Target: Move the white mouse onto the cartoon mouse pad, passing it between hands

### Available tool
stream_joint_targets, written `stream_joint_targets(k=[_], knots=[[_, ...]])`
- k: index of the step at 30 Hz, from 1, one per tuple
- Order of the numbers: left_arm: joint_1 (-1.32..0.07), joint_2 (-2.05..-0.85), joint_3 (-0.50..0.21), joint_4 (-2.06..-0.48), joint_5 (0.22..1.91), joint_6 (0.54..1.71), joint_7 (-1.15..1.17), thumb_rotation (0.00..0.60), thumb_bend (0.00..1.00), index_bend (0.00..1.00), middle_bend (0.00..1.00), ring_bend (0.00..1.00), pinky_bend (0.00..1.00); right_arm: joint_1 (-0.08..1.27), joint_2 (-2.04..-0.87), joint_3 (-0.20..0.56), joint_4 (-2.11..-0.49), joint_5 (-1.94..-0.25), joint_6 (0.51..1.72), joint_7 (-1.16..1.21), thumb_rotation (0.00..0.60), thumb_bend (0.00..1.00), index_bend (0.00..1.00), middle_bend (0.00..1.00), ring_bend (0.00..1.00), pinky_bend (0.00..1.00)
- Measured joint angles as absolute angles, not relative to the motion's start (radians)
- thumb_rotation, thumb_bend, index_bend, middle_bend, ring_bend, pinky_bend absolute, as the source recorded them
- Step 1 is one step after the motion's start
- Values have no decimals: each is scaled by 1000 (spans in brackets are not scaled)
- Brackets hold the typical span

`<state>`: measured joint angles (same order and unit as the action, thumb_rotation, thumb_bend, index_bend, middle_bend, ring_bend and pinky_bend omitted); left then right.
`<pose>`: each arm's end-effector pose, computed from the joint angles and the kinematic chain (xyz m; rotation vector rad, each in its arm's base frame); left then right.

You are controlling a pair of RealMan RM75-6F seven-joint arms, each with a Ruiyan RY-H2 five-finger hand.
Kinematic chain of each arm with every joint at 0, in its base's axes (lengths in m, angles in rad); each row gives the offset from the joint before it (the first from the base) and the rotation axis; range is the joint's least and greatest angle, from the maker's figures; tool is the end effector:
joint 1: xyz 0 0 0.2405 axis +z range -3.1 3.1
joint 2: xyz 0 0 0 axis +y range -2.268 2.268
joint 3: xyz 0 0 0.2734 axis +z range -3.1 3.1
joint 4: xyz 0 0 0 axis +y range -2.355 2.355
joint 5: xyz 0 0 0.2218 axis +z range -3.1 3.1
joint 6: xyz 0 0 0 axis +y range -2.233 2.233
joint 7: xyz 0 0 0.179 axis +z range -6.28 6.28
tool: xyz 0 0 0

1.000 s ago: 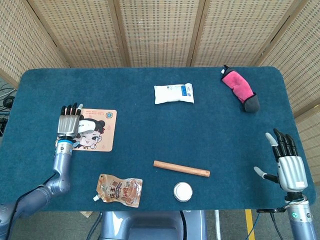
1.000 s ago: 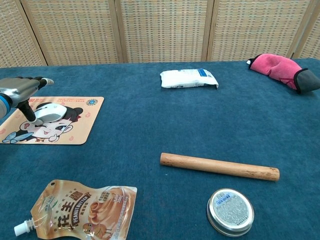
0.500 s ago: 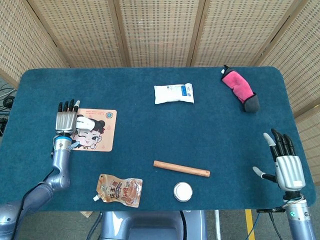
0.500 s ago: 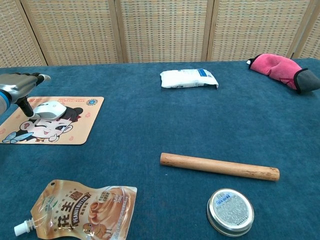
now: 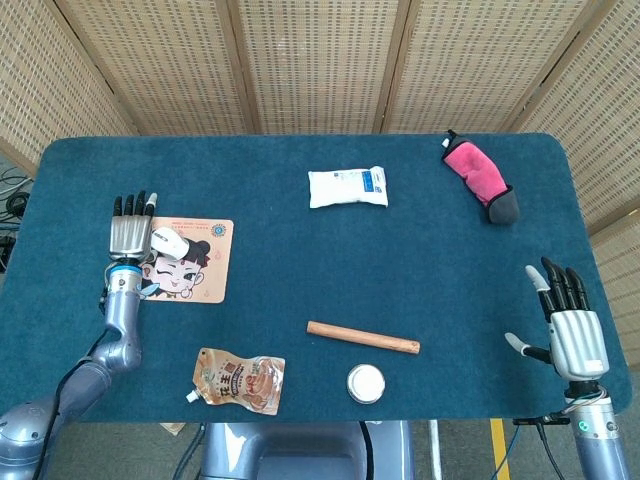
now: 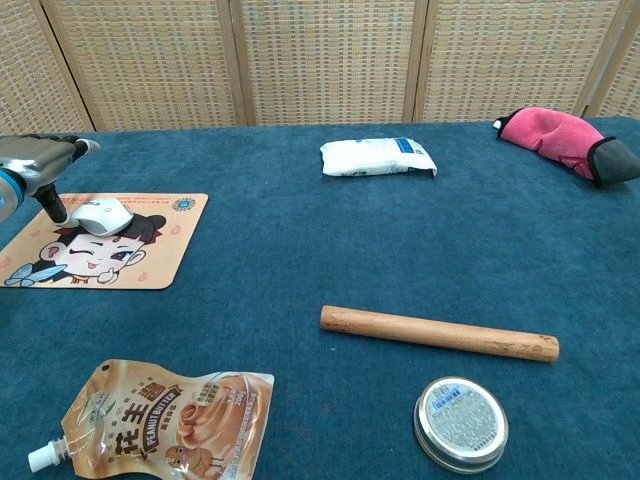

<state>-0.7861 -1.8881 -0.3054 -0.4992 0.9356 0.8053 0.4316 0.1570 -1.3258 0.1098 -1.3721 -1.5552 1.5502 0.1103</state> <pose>-0.3072 0.4897 -0.0104 -1.4387 -0.7800 -0.4366 -0.3235 -0.2557 0.1247 1.3578 -0.8119 1.1199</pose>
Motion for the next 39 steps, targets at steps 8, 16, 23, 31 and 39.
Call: stream_joint_targets(k=[8, 16, 23, 31, 39], knots=[[-808, -1917, -314, -425, 948, 779, 429, 600, 226, 0, 0, 0, 0, 159, -1330, 111, -1367, -1550, 1545, 105, 600, 0, 63, 0, 0, 0], [-824, -1941, -324, -378, 955, 753, 422, 600, 231, 0, 0, 0, 0, 160, -1332, 112, -1363, -1546, 1544, 103, 600, 0, 63, 0, 0, 0], [-848, -1963, -339, -320, 958, 731, 420, 600, 239, 0, 0, 0, 0, 161, -1335, 115, -1357, -1540, 1540, 102, 600, 0, 63, 0, 0, 0], [-884, -1995, -362, -252, 959, 695, 419, 600, 248, 0, 0, 0, 0, 162, -1339, 119, -1349, -1533, 1538, 103, 600, 0, 63, 0, 0, 0], [-907, -2021, -373, -202, 969, 664, 424, 600, 253, 0, 0, 0, 0, 160, -1337, 127, -1343, -1520, 1540, 107, 600, 0, 63, 0, 0, 0]])
